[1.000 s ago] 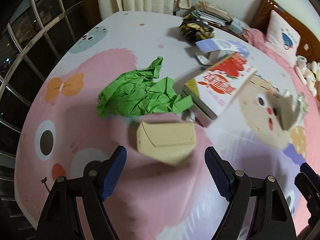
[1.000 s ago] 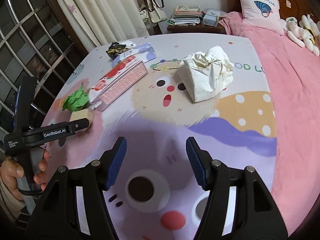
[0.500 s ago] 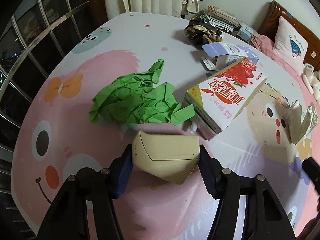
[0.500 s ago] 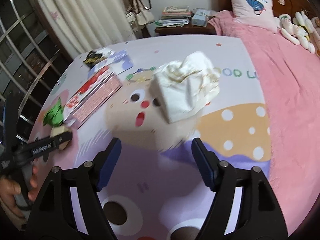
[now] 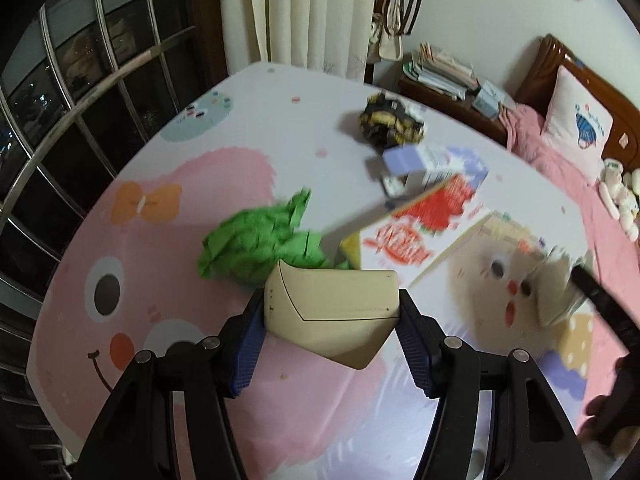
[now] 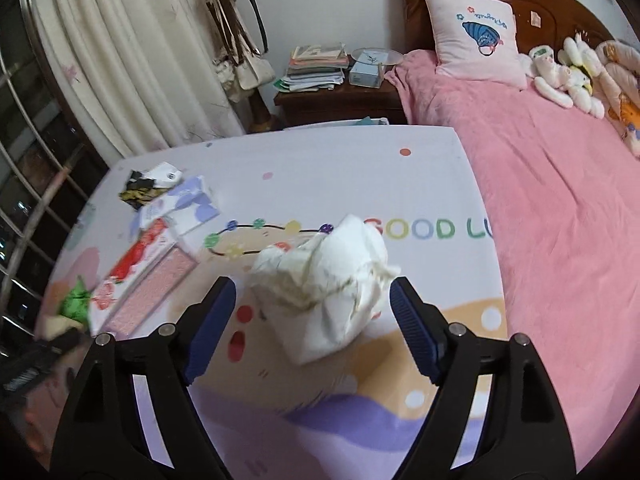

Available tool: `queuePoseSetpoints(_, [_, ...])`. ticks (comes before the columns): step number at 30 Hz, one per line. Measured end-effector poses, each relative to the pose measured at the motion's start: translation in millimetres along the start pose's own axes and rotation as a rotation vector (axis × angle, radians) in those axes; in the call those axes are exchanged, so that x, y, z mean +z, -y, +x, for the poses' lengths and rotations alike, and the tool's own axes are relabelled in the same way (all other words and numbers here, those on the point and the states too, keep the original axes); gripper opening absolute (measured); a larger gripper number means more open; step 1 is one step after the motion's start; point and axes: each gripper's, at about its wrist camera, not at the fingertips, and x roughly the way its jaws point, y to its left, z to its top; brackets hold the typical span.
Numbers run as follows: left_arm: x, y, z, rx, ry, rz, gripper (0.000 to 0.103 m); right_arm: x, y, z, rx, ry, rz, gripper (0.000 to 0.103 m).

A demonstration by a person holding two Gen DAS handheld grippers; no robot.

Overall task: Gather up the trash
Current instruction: 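Grasp the beige box with left gripper while right gripper grasps white tissue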

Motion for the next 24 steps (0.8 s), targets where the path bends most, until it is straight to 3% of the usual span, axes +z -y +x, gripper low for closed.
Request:
queuePoseSetpoints(7, [20.0,13.0,-6.1,-0.013,0.019,0.006,0.062,3.1,-1.9,34.6,-0.103,-0.057,-0.037,0.077])
queuePoseSetpoints(10, [21.1,16.0,-6.4,-0.019,0.015,0.01,0.062,2.9,5.2,39.1,-0.064,-0.057,-0.007,0.076])
queuePoseSetpoints(11, [20.9,16.9,-6.4,-0.02,0.015,0.016,0.062,3.0,5.9,39.0,-0.058,-0.056,-0.012,0.065])
queuePoseSetpoints(14, [18.2,19.6,-8.2,-0.022,0.016,0.035,0.062,1.4,6.3,36.1,-0.028,-0.052,-0.028,0.049])
queuePoseSetpoints(19, [11.8,20.9,-15.6,-0.034,0.017,0.06,0.062,-5.2,8.1,24.2,-0.026,-0.06,-0.018,0.04])
queuePoseSetpoints(24, [1.1,15.5,-28.3,-0.056,0.01,0.085,0.062,-20.9,-1.2,-8.1,0.022,-0.051,-0.038,0.039])
